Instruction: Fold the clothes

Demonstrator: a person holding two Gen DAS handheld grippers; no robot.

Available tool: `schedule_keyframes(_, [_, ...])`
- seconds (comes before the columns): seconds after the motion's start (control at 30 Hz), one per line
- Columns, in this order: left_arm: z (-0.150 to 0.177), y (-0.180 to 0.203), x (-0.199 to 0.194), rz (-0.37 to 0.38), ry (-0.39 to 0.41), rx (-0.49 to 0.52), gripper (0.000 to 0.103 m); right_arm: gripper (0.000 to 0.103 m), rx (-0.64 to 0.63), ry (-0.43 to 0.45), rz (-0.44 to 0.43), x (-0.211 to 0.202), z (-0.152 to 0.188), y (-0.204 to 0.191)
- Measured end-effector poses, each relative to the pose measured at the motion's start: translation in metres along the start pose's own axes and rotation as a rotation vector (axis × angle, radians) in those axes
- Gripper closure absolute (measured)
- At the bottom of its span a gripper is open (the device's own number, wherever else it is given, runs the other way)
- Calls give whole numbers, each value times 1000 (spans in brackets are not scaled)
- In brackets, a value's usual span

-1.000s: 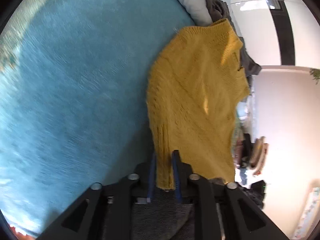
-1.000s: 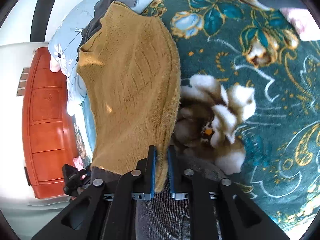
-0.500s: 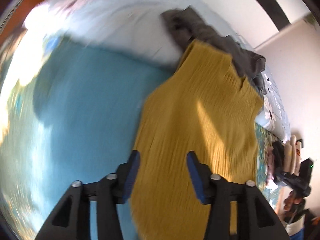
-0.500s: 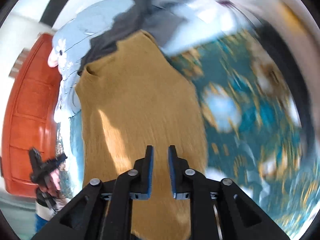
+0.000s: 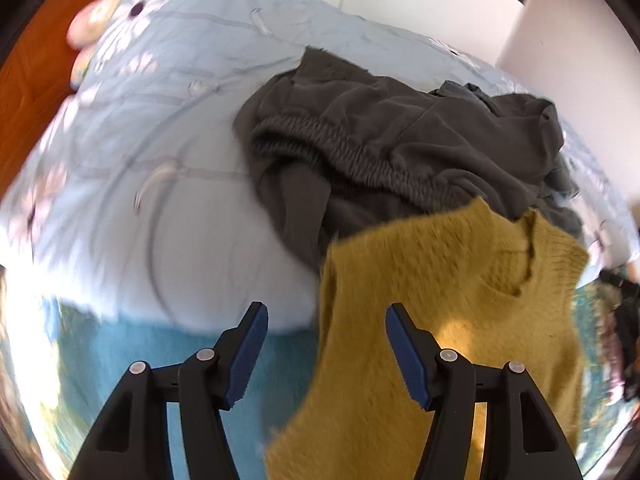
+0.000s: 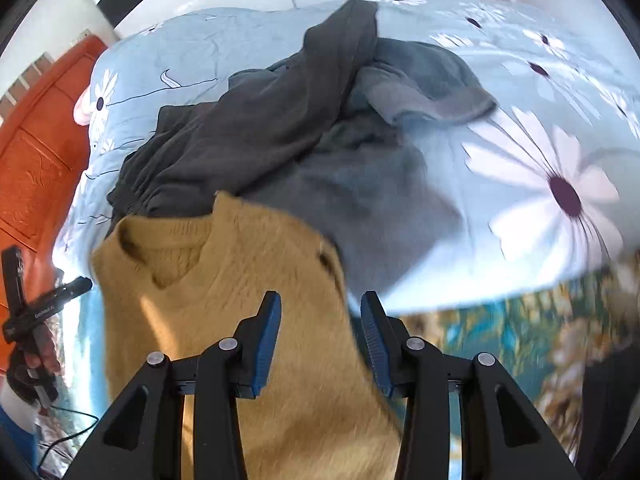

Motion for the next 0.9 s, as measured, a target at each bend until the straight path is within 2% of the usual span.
schedule_keyframes(0.1, [-12,6,11,-2,15,74,38,60,-88,4,21,14,-14,-7])
schedule_keyframes(0.2, [-18,12,18,30,10,104,38,60,-174,1,32,25,-24,-16])
schedule_keyframes(0.4, [-14,23,31,71,-12,145,36,60,-208,-54,28,46,-22,-18])
schedule_keyframes(0.6, [-12,21,31,90,-16,124,36,60,-227,-80,13,45,-16,-23])
schedule_keyframes(0.63, [-11,22,30,92,-15,127,38,63,-235,-87,12,44,-15,-24])
schedule_keyframes(0.67, [-9,23,30,94,-13,134,40,68,-243,-94,10,43,-14,-25])
schedule_keyframes(0.7, [-8,24,29,99,-17,145,50,82,-258,-107,14,42,-12,-26])
schedule_keyframes(0.73, [-6,26,29,106,-22,156,64,91,-275,-121,18,42,-9,-28])
schedule_keyframes(0.77, [-6,28,27,103,-17,169,71,91,-289,-126,22,41,-7,-29])
schedule_keyframes(0.83, [-6,33,21,92,-2,198,90,92,-299,-125,16,37,-5,-32])
schedule_keyframes(0.9, [-6,39,16,81,14,228,91,93,-306,-109,26,31,-8,-34])
Point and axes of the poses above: each gripper's, at about its wrist camera, not at the fingertips, and x roughly the way its jaws point, y to its right, z to its underside, the point moved 4 cm from there along x, roughly the way its jaws point, and after that the axes turned 7 degrees about y, right-handed, at the moved point
